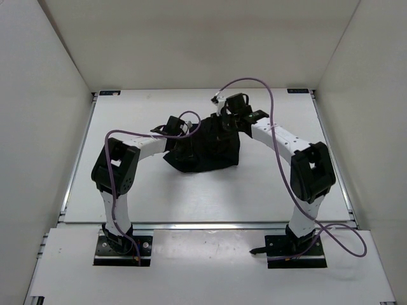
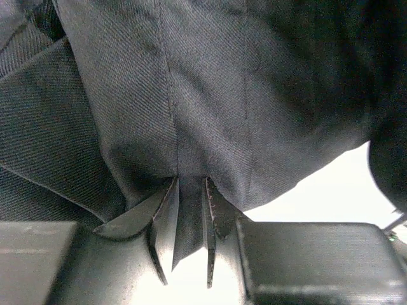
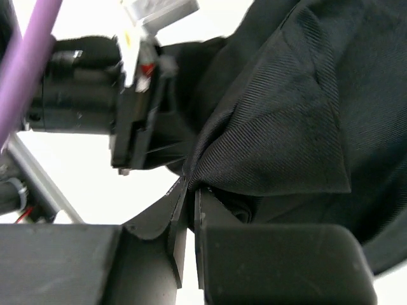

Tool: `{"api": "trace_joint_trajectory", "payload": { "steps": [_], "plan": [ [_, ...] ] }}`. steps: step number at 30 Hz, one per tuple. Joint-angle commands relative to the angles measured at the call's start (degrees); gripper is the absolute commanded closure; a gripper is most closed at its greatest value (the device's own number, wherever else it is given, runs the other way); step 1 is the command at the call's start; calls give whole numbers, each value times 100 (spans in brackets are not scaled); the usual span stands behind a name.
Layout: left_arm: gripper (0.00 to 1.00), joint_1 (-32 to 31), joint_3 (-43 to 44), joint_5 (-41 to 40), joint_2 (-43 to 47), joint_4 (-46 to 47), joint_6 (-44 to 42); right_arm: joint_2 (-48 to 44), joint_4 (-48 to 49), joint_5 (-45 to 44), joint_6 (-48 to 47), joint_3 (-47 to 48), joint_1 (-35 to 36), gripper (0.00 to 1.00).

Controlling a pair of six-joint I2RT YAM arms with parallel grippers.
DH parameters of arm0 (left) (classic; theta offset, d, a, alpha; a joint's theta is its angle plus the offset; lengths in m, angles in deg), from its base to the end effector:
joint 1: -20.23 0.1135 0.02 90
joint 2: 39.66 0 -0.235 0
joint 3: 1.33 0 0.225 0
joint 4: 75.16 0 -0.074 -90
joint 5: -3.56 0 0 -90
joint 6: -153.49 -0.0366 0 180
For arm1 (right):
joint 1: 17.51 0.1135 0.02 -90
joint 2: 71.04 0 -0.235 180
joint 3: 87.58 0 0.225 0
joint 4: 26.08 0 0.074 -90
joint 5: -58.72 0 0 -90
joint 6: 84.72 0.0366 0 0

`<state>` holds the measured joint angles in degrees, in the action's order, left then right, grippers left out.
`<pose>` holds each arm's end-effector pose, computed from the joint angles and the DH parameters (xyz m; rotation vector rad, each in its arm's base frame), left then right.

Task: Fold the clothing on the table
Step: Fold the skirt

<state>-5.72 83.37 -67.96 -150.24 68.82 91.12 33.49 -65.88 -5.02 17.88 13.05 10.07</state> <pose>0.3153 -0.1663 0.1394 0.0719 2.7619 -0.7123 0.3299 0.1906 0.2519 -0.5482 2.3400 0.8751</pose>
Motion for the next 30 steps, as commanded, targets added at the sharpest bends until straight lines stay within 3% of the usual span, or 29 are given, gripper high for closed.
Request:
{"api": "trace_joint_trajectory", "payload": {
  "steps": [1, 8, 15, 23, 26, 28, 30],
  "plan": [
    [68, 108, -128, 401, 63, 437, 198, 180, 298, 546, 365, 343, 222, 96],
    [69, 354, -586, 683, 11, 728, 277, 349, 578, 872, 594, 361, 635, 98],
    [70, 425, -859, 903, -130, 1044, 312, 445, 676, 1049, 621, 975, 978, 98],
    [69, 670, -1008, 1017, -25, 1150, 374, 744, 720, 1215, 648, 546, 1030, 98],
    [70, 811, -1157, 1149, 107, 1273, 461, 814, 728, 1066, 621, 326, 996, 88],
    [70, 899, -1219, 1219, 204, 1308, 488, 946, 642, 1214, 761, 334, 873, 65],
    [69, 943, -1228, 1333, 317, 1352, 471, 912, 614, 1451, 858, 430, 794, 49]
  ]
}}
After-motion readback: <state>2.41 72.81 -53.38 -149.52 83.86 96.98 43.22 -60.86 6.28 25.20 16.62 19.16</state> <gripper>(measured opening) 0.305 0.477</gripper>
